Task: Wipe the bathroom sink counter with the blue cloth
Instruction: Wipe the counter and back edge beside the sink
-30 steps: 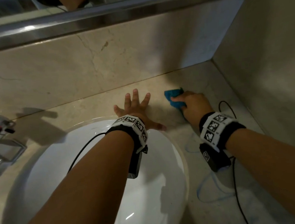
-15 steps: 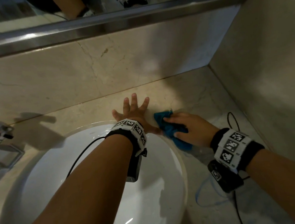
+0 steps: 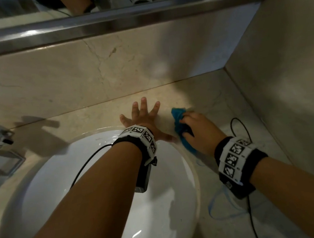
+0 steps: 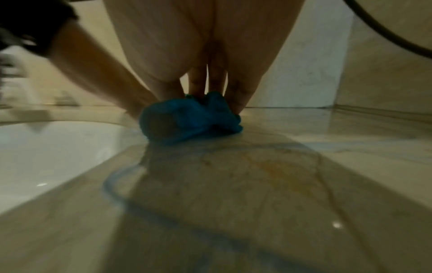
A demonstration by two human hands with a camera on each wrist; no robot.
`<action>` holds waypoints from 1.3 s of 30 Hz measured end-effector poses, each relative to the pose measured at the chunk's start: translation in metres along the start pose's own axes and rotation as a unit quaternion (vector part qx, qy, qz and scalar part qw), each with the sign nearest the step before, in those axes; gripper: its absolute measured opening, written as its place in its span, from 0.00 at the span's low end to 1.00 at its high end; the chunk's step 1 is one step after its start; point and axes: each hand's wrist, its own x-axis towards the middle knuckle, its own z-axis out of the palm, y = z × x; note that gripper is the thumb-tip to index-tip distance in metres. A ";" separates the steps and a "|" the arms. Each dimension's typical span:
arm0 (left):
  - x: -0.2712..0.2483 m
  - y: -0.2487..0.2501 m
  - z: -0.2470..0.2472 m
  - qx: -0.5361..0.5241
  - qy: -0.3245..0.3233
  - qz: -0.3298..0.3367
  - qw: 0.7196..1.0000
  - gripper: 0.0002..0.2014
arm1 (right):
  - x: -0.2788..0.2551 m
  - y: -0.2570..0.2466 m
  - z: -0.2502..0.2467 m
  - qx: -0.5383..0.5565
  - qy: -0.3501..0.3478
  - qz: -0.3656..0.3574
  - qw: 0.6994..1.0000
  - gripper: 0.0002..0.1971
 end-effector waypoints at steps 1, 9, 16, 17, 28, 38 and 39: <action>0.000 0.000 0.000 0.001 0.000 0.000 1.000 0.66 | -0.002 0.000 0.003 -0.014 -0.017 -0.015 1.000 0.20; 0.001 -0.001 0.001 -0.003 -0.002 0.001 1.000 0.66 | 0.040 0.022 0.000 0.039 0.074 0.076 0.994 0.19; 0.000 -0.001 0.000 0.003 0.001 0.003 1.000 0.66 | 0.009 0.009 0.002 -0.003 0.011 -0.057 0.998 0.20; 0.000 -0.002 0.000 0.003 0.004 0.006 1.000 0.66 | 0.016 0.015 -0.004 -0.010 0.024 -0.047 0.999 0.21; -0.001 0.000 0.000 0.010 0.003 0.004 1.000 0.66 | 0.011 0.015 -0.003 0.034 0.059 -0.017 0.998 0.15; 0.012 0.031 -0.011 0.001 -0.011 0.017 1.000 0.63 | 0.041 0.046 -0.023 0.055 0.089 0.101 0.989 0.25; 0.013 0.032 -0.011 0.005 -0.015 0.013 1.000 0.64 | 0.038 0.041 -0.019 0.046 0.075 0.079 0.993 0.24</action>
